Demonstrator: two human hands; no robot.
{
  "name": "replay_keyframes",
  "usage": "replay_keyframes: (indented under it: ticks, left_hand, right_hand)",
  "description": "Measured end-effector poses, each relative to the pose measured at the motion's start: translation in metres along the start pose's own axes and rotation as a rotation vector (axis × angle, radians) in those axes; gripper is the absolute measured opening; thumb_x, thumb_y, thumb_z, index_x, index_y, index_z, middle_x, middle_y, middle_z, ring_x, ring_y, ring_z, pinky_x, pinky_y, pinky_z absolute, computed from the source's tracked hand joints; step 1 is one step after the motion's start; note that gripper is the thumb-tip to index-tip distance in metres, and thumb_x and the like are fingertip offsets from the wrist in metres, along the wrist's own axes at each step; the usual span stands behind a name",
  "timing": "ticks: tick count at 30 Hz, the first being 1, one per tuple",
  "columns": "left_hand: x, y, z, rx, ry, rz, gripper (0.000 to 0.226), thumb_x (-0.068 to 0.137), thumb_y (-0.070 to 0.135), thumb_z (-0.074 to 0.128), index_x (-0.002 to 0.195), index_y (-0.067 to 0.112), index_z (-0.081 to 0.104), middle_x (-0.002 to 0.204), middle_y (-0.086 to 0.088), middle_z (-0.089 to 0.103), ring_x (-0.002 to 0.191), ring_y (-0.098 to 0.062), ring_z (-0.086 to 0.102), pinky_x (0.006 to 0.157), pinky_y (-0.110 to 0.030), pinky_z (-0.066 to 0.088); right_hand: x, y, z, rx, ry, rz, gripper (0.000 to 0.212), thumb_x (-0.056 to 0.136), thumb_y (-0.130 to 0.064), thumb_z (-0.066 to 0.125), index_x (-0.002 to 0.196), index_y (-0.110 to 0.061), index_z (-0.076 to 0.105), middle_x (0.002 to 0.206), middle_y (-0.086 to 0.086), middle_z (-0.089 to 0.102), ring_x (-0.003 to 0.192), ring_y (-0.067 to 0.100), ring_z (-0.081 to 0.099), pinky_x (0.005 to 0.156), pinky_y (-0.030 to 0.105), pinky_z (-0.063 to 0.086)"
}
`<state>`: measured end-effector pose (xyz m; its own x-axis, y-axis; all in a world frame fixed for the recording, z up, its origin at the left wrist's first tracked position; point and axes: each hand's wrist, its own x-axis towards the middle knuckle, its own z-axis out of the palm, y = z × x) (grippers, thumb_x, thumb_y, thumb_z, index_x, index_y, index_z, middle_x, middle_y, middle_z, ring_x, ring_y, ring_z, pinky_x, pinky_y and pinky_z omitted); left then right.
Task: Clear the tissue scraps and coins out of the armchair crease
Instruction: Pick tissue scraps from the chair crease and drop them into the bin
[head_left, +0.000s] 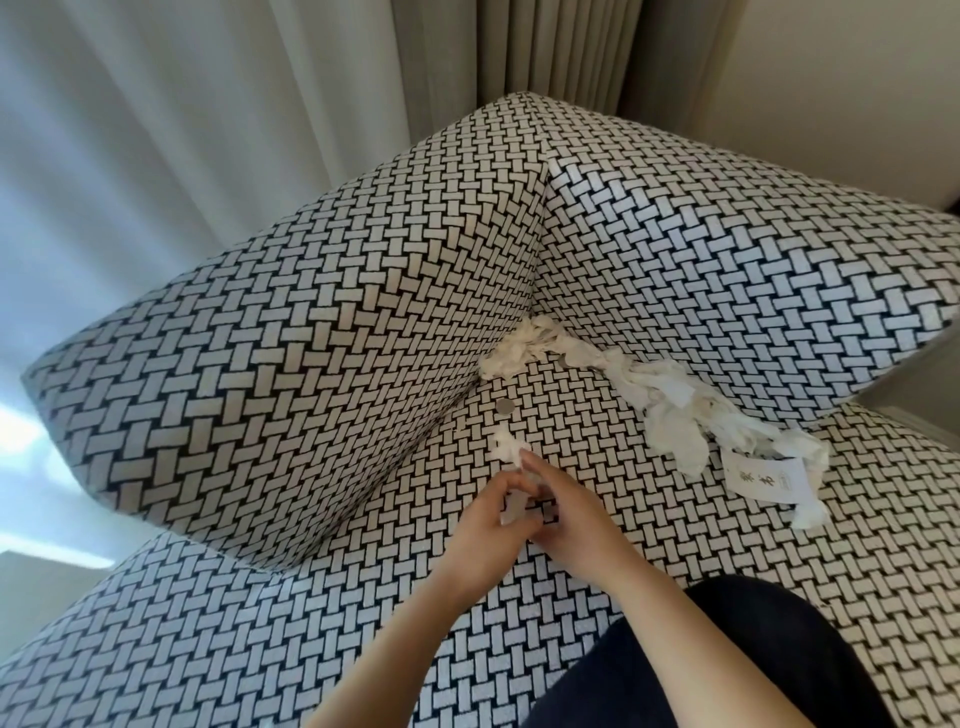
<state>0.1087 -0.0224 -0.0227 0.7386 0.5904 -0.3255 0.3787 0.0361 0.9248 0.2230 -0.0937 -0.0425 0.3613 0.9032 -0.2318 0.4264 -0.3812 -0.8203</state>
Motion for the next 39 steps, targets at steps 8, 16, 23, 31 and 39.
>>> replay_keyframes:
  ticks: [8, 16, 23, 31, 39]
  left_hand:
    - [0.018, 0.007, -0.021, -0.185, 0.199, -0.115, 0.009, 0.088, 0.009, 0.059, 0.096, 0.012, 0.058, 0.102, -0.004, 0.066, 0.097, -0.019, 0.062, 0.092, -0.029, 0.048]
    - [0.084, 0.003, -0.05, 0.199, 0.378, -0.314, 0.046, 0.088, 0.021, 0.054, 0.133, 0.012, 0.045, 0.131, -0.005, 0.052, 0.118, -0.023, 0.049, 0.092, -0.025, 0.039]
    - [0.106, -0.003, -0.03, 0.603, 0.366, -0.521, 0.08, 0.09, 0.043, 0.049, 0.149, 0.008, 0.01, 0.154, -0.018, 0.005, 0.143, -0.035, 0.002, 0.116, -0.045, 0.005]
    - [0.109, -0.013, -0.02, 0.748, 0.476, -0.482, 0.067, 0.093, 0.055, 0.036, 0.145, 0.015, 0.025, 0.151, -0.017, 0.013, 0.14, -0.035, 0.011, 0.114, -0.045, 0.01]
    - [0.094, -0.026, -0.027, 0.993, 0.401, -0.305, 0.069, 0.095, 0.057, 0.024, 0.147, 0.011, 0.021, 0.15, -0.017, 0.021, 0.138, -0.03, 0.019, 0.114, -0.041, 0.02]
  right_hand:
    - [0.004, 0.006, 0.003, -0.203, 0.15, -0.055, 0.041, 0.089, -0.011, 0.06, 0.128, -0.021, 0.054, 0.127, -0.008, 0.052, 0.112, 0.007, 0.051, 0.096, 0.016, 0.038]
    - [0.01, 0.008, 0.005, -0.264, 0.162, -0.057, 0.029, 0.089, -0.012, 0.061, 0.117, -0.02, 0.06, 0.118, -0.01, 0.052, 0.102, 0.003, 0.051, 0.087, 0.011, 0.038]
    - [0.013, 0.011, 0.006, -0.217, 0.163, -0.031, 0.028, 0.09, -0.011, 0.059, 0.116, -0.021, 0.061, 0.114, -0.013, 0.051, 0.097, 0.0, 0.051, 0.08, 0.004, 0.036]
    - [0.018, 0.013, 0.006, -0.199, 0.175, -0.016, 0.027, 0.09, -0.009, 0.057, 0.114, -0.02, 0.061, 0.116, -0.012, 0.052, 0.101, 0.004, 0.054, 0.083, 0.01, 0.039]
    - [0.018, 0.013, 0.008, -0.167, 0.201, -0.004, 0.024, 0.089, -0.009, 0.057, 0.11, -0.021, 0.062, 0.114, -0.012, 0.052, 0.1, 0.007, 0.055, 0.085, 0.018, 0.045]
